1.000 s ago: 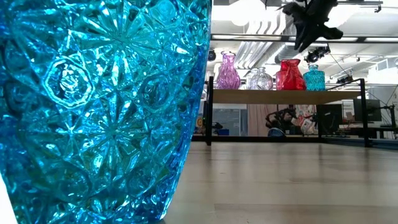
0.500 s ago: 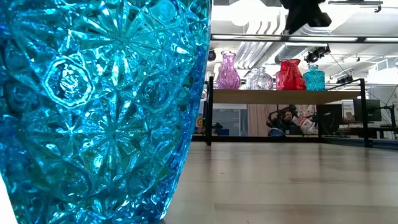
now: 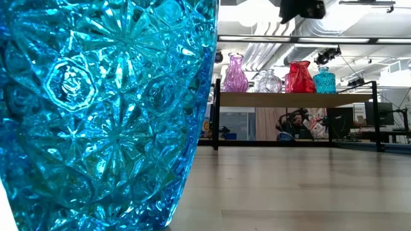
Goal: Sort vases onto shelf
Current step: Put the bottom blue vase on the shelf aligned with the other blue vase
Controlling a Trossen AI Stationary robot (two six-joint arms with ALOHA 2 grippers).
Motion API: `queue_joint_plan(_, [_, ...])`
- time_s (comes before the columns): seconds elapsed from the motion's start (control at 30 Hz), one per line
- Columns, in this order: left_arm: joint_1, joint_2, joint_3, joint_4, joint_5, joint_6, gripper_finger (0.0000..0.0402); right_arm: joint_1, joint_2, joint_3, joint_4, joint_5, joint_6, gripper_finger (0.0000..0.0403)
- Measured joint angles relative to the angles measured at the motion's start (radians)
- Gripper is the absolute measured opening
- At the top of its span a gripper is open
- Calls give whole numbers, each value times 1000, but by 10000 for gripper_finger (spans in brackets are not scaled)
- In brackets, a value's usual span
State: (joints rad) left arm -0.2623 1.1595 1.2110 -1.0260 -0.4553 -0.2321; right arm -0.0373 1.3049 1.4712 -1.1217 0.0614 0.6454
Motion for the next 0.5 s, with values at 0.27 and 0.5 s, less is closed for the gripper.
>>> queue_joint_plan(0.27, [0, 0, 0, 0, 0, 0, 90, 109, 142, 0, 137, 6, -76, 53])
queue_joint_plan(0.5, [0, 0, 0, 0, 0, 0, 90, 192, 288, 0, 261, -10, -112, 53])
